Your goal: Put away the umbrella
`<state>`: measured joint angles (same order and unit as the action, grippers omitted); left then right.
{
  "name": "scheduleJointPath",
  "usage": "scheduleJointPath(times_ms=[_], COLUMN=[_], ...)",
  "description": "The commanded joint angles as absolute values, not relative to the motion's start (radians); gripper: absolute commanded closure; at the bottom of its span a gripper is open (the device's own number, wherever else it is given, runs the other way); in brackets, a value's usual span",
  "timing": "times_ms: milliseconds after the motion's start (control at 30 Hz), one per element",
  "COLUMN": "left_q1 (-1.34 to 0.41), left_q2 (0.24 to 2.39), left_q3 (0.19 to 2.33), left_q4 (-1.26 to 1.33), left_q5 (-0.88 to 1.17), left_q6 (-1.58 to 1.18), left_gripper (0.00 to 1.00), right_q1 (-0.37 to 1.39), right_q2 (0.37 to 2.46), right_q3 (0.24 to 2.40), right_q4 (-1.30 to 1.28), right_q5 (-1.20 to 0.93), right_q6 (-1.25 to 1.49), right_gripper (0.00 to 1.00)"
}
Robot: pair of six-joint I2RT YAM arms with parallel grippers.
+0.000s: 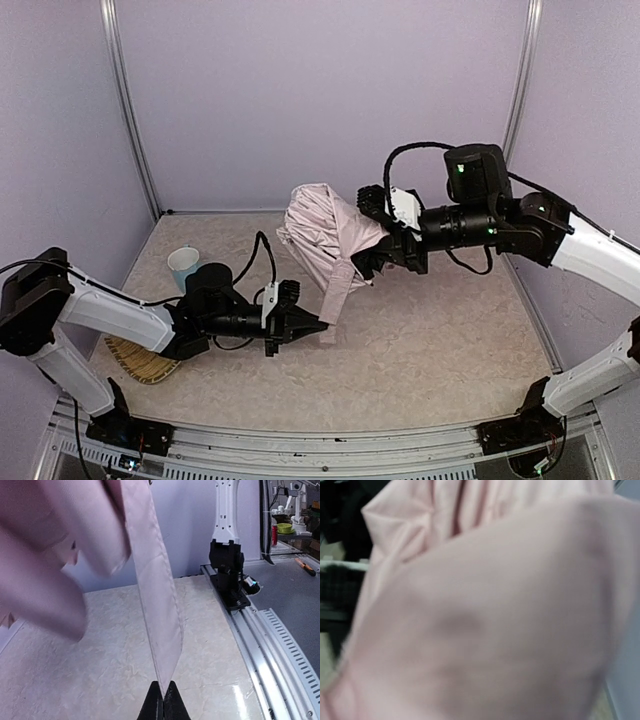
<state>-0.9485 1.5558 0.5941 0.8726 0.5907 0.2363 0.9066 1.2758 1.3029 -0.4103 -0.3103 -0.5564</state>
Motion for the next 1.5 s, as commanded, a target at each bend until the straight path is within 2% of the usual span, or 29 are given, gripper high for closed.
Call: scheduleJointPath(times_ms=[0, 133, 300, 500, 667, 867, 967, 1133, 1467], left_q1=[-0.894, -0.872, -0.829, -0.782, -0.738, -0.712, -0.713, -0.727, -0.751], left_q2=[1.517, 1.484, 1.499, 1.577, 1.700, 1.756, 1.781, 1.805, 1.885], left_q3=[0.570, 0.567, 0.621, 0.682, 0.839, 0.897, 0.910, 0.904, 0.940], left_q4=[0.719, 0.617, 0.526, 0.564, 0.580, 0.589, 0.586, 0.618, 0.634], left_q5=[0.543, 0.556, 0.539, 0.492, 0.501, 0.588, 0.597, 0.528, 0.302], left_q6=[0.325, 0.408, 0.456, 0.559, 0.585, 0.629, 0.643, 0.648, 0.663], left_gripper=[1.00, 1.00, 1.00, 1.00, 1.00, 1.00, 1.00, 1.00, 1.00], right_q1=[0.896, 0.895, 0.905, 0.976, 1.138, 1.274, 1.288, 1.290, 1.277], right_q2=[1.223, 1.213, 1.225, 1.236, 1.256, 1.298, 1.324, 1.422, 1.658], right_q3=[1.423, 1.462, 1.494, 1.502, 1.398, 1.213, 1.097, 0.917, 0.815], right_q4=[-0.501, -0.598, -0.643, -0.707, -0.666, -0.644, -0.580, -0.442, -0.334], right_q5=[-0.321, -0.303, -0.385, -0.441, -0.464, -0.279, -0.209, -0.205, -0.271], right_q6=[-0.531, -0.521, -0.499, -0.477, -0.476, -0.430, -0.420, -0.388, -0.225], right_gripper=[1.00, 1.00, 1.00, 1.00, 1.00, 1.00, 1.00, 1.00, 1.00])
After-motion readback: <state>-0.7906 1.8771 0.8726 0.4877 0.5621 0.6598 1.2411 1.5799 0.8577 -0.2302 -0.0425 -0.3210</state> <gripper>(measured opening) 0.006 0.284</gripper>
